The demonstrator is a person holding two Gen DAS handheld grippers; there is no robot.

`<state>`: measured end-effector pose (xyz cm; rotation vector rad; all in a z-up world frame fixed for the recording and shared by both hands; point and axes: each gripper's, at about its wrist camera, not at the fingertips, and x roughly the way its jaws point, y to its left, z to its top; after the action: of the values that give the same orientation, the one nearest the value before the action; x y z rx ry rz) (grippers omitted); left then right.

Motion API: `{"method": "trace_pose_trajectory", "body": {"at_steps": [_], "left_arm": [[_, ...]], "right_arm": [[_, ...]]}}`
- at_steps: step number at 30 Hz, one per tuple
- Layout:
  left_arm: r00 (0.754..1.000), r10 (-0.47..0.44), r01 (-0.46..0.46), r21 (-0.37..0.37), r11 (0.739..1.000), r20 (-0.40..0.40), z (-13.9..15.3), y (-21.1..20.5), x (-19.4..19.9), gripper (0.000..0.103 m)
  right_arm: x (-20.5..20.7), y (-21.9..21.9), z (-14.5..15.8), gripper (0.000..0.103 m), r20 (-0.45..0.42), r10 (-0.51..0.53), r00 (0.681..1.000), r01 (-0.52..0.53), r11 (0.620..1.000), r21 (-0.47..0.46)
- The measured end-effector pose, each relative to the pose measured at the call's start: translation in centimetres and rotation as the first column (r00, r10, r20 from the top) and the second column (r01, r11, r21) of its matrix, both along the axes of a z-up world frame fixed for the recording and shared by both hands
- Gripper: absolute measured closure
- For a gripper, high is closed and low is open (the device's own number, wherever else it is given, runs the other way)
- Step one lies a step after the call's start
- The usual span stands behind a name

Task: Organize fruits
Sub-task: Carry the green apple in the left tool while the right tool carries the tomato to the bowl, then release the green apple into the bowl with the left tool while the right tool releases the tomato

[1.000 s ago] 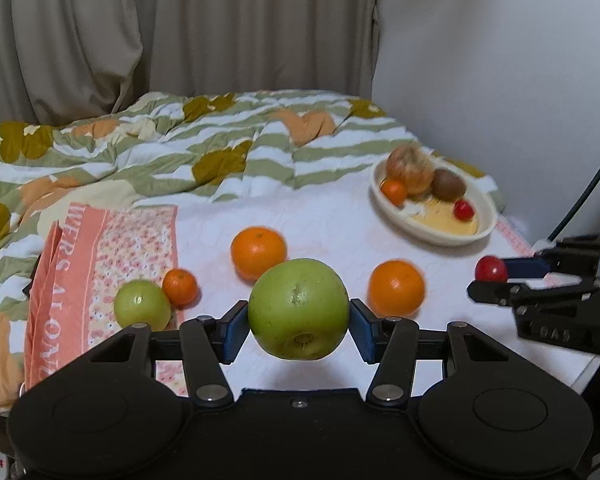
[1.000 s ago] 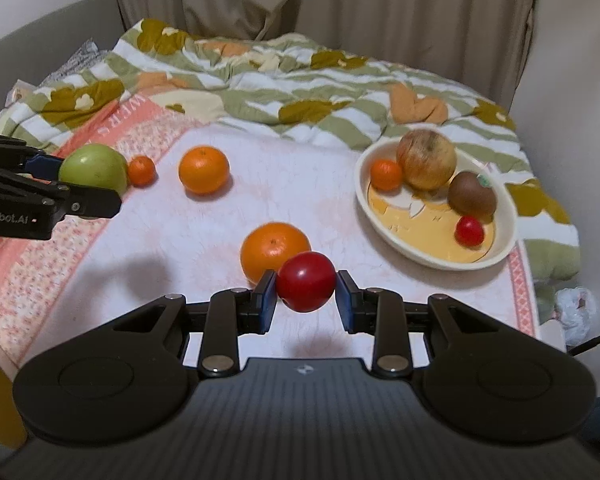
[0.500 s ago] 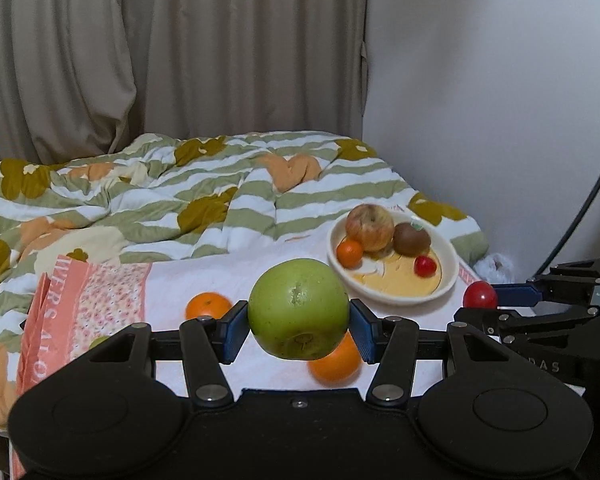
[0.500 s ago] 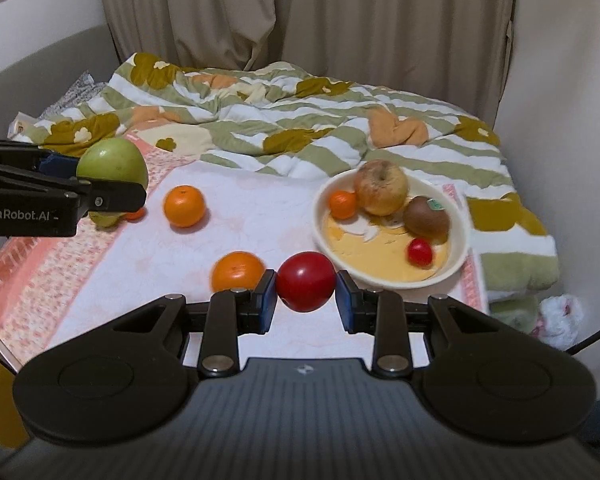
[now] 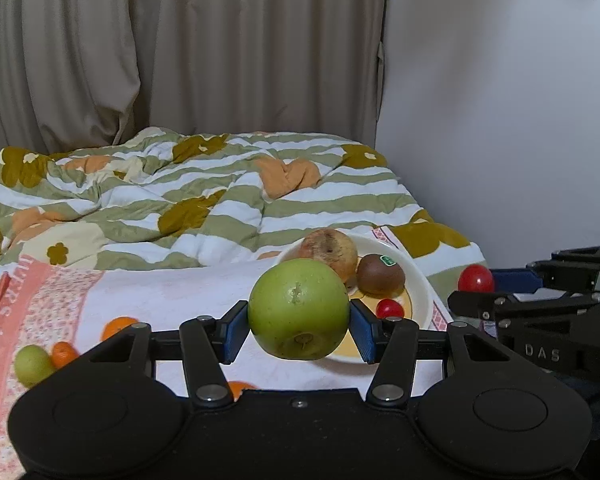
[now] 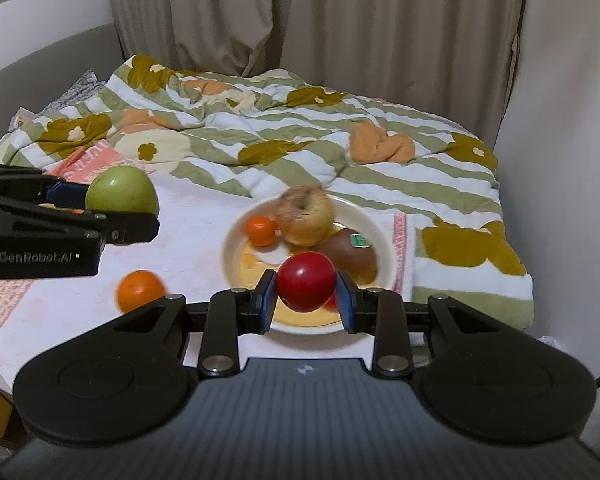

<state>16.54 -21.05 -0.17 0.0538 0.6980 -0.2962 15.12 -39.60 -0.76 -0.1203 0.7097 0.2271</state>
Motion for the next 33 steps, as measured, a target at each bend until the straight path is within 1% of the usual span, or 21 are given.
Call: {"method": "trace_pose_trajectory", "body": {"at_steps": [7,12,19,23,29,30,31,32,33], "left_arm": [[0.998,-0.003,0.004,0.016,1.000,-0.064,-2.1,-3.2,3.0,0.046],[0.993,-0.045,0.049,0.034,0.998,-0.108,-4.2,-5.0,5.2,0.046],[0.979,-0.092,0.106,0.068,0.992,-0.184,-7.5,-6.7,8.1,0.046],[0.968,-0.115,0.137,0.086,0.987,-0.225,-9.2,-7.4,9.1,0.046],[0.958,-0.129,0.160,0.105,0.981,-0.257,-10.3,-7.9,9.7,0.045],[0.959,-0.131,0.160,0.101,0.982,-0.252,-10.2,-7.9,9.6,0.037],[0.961,-0.134,0.161,0.097,0.982,-0.240,-9.9,-7.9,9.5,0.017],[0.965,-0.137,0.162,0.096,0.982,-0.222,-9.5,-7.7,9.3,0.008],[0.971,-0.137,0.158,0.097,0.983,-0.195,-9.0,-7.6,9.1,0.002]], "right_arm": [[3.4,-3.0,-1.3,0.056,-0.036,-0.014,0.999,0.015,1.000,0.020],[5.0,-4.1,-2.6,0.056,-0.066,-0.040,0.997,0.042,0.999,0.028],[6.9,-5.0,-4.3,0.056,-0.112,-0.079,0.991,0.084,0.996,0.040],[7.8,-5.4,-5.2,0.056,-0.137,-0.102,0.985,0.108,0.993,0.039],[8.4,-5.5,-5.8,0.056,-0.154,-0.118,0.981,0.125,0.991,0.036],[8.5,-5.5,-5.8,0.056,-0.155,-0.121,0.980,0.128,0.991,0.036],[8.6,-5.6,-5.8,0.056,-0.156,-0.122,0.980,0.129,0.991,0.037],[8.6,-5.6,-5.7,0.056,-0.156,-0.123,0.980,0.131,0.991,0.039],[8.7,-5.6,-5.6,0.056,-0.155,-0.123,0.980,0.131,0.991,0.040]]}}
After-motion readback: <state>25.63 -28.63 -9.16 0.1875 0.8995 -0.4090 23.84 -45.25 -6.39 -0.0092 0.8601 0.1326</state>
